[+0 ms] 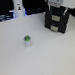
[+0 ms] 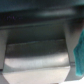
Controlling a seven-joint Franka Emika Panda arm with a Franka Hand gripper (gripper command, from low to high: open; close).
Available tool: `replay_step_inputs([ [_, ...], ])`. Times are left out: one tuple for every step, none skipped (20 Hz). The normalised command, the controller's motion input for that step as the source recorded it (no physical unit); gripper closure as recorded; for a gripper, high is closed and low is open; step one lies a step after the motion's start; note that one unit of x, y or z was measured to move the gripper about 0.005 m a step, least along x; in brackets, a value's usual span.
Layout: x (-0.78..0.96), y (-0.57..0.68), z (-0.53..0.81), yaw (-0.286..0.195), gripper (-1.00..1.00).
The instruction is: Open the kcup holder, insert the kcup into the holder, and close the kcup holder
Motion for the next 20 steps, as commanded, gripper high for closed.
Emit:
replay_step_inputs([
  [-0.25, 0.04, -0.44, 0.004, -1.0],
  [-0.23, 0.04, -0.43, 0.01, -1.0],
  [-0.21, 0.02, -0.41, 0.006, -1.0],
  [-0.22, -0.02, -0.38, 0.004, -1.0],
  [-0.2, 0.0, -0.35, -0.001, -1.0],
  [-0.18, 0.0, -0.29, -0.004, -1.0],
  [-0.14, 0.04, -0.18, -0.004, -1.0],
  [-0.11, 0.06, -0.12, 0.001, -1.0],
  [-0.11, 0.08, -0.04, 0.003, 1.0],
  [-0.06, 0.07, -0.01, -0.001, 1.0],
  [-0.05, 0.06, 0.0, -0.008, 1.0],
  [-0.02, 0.05, 0.0, -0.012, 1.0],
  [-0.02, 0.0, 0.0, -0.007, 1.0],
  [0.0, 0.0, 0.0, -0.007, 1.0],
  [0.01, 0.0, 0.0, -0.009, 1.0],
  [0.01, 0.01, 0.0, -0.012, 1.0],
  [0.01, 0.02, 0.0, -0.013, 1.0],
  [0.01, 0.02, 0.0, -0.012, 1.0],
  [0.01, 0.02, 0.0, -0.013, 1.0],
  [0.02, 0.02, 0.0, -0.013, 1.0],
])
